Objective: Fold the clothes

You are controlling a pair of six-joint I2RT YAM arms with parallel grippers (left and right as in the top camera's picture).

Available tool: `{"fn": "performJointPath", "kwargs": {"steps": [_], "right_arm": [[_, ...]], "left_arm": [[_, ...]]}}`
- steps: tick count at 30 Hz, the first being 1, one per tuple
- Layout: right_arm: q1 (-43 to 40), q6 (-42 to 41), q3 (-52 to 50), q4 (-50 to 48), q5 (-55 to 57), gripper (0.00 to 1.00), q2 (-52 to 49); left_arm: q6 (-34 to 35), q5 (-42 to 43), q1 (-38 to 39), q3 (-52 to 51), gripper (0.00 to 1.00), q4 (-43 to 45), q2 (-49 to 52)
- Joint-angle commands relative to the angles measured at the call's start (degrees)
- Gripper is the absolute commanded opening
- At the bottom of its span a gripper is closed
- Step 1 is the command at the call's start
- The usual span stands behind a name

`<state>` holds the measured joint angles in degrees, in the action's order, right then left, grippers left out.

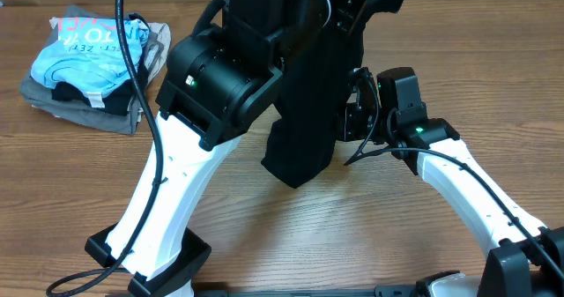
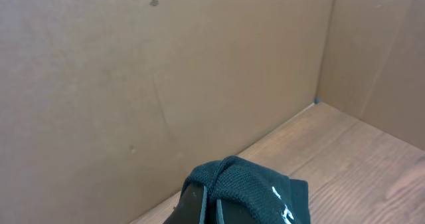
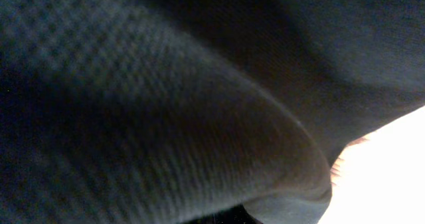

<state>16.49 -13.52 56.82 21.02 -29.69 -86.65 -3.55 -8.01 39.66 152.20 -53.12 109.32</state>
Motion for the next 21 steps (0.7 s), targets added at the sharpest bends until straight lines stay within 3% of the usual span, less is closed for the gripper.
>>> {"fn": "performJointPath", "kwargs": {"steps": [1, 9, 14, 17, 21], "right_arm": [[-0.15, -0.26, -0.50, -0.33, 0.52, 0.04, -0.07], [0.26, 0.07, -0.50, 5.75, -3.41, 0.04, 2.99], [1.60, 5.01, -0.63, 11.56, -3.26, 0.54, 1.90], [3.26, 6.10, -1.01, 11.87, -2.99, 0.65, 1.33], [6.38, 6.25, -1.05, 10.58, -2.73, 0.68, 1.33]], "left_arm": [[-1.20, -3.30, -0.33, 1.95, 0.04, 0.96, -1.84], [-0.66, -7.65, -0.55, 1.95, 0.04, 2.49, -1.95], [-0.07, -7.63, -0.63, 1.95, 0.04, 3.96, -1.97], [0.63, -7.63, -0.63, 1.95, 0.04, 4.11, -1.97], [1.81, -7.58, -0.63, 1.92, 0.04, 3.67, -1.90]]}}
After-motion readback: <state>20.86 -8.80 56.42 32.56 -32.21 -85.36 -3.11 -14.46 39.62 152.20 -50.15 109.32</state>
